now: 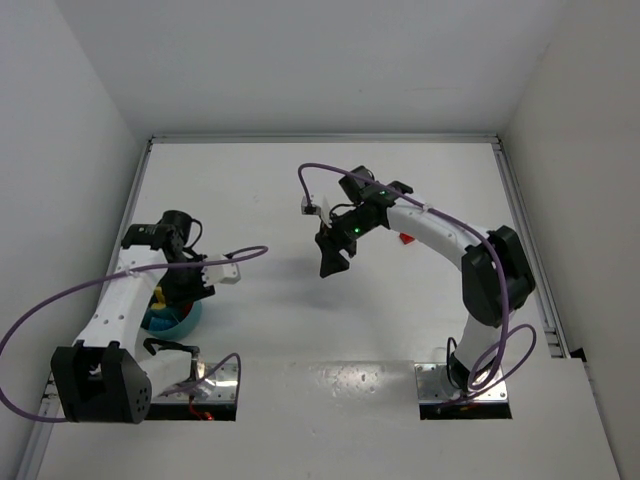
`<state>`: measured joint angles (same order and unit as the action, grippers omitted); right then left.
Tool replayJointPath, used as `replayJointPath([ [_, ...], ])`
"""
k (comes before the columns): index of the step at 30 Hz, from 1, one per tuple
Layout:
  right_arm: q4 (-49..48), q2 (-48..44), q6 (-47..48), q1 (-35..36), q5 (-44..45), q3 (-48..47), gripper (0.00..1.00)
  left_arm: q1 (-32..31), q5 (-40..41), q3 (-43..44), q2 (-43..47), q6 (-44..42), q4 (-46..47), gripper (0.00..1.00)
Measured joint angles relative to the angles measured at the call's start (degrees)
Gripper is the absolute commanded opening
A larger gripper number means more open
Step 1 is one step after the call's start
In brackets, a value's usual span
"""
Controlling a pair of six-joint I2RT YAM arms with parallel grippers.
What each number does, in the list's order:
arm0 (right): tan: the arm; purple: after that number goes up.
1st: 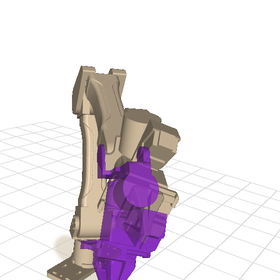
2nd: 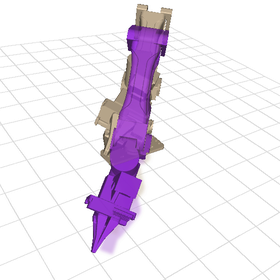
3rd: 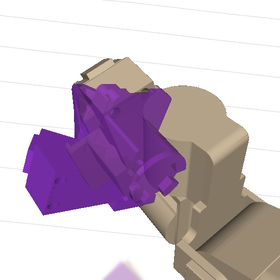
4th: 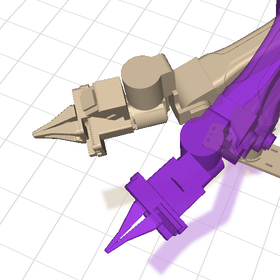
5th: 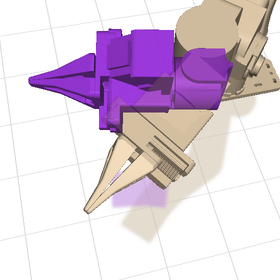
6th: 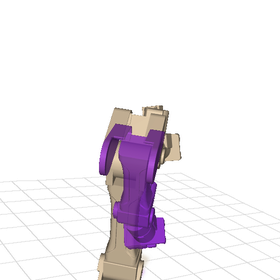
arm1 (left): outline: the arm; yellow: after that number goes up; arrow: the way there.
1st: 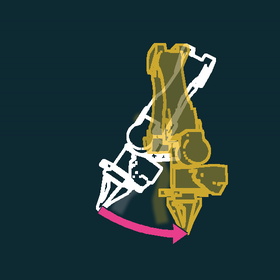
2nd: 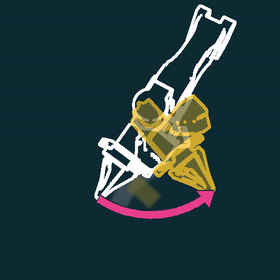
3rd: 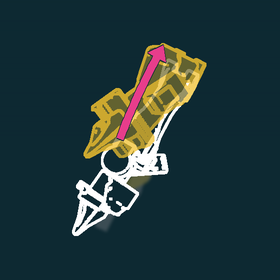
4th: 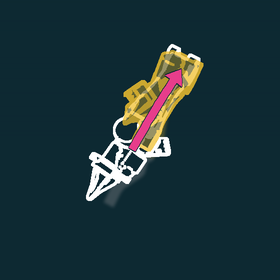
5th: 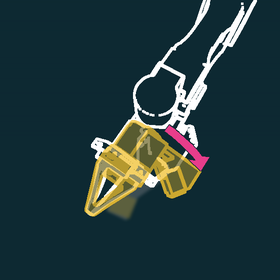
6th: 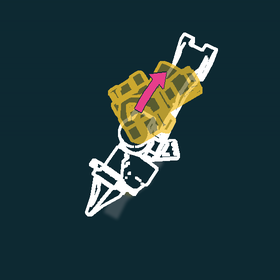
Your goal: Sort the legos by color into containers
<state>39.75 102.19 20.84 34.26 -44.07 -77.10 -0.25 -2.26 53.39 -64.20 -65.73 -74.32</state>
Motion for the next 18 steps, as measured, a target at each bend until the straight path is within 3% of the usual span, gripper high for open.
replayJointPath([
  [3,0.26,0.02,0.0,0.0,-0.07,-0.17,0.64,0.61,-0.22,0.24,-0.44,-0.07,-0.07,0.58],
  [5,0.35,0.04,0.0,0.0,-0.09,-0.2,0.64,0.94,-0.55,1.25,-1.11,-0.17,-0.22,0.68],
  [9,0.76,0.09,0.0,0.0,-0.09,-0.42,0.64,1.05,-1.62,5.11,-3.26,-0.04,-0.24,0.71],
  [13,0.81,0.11,-0.15,0.0,-0.15,-0.66,0.64,1.27,-3.32,12.7,-7.21,0.0,-0.52,0.71],
  [17,-1.11,0.11,-2.93,-0.26,0.0,-0.52,0.64,2.27,-7.13,26.86,-14.58,2.62,-0.59,0.73],
  [18,-2.19,0.11,-4.13,-0.52,0.07,-0.31,0.64,2.62,-8.28,31.17,-16.94,5.11,0.44,0.89],
])
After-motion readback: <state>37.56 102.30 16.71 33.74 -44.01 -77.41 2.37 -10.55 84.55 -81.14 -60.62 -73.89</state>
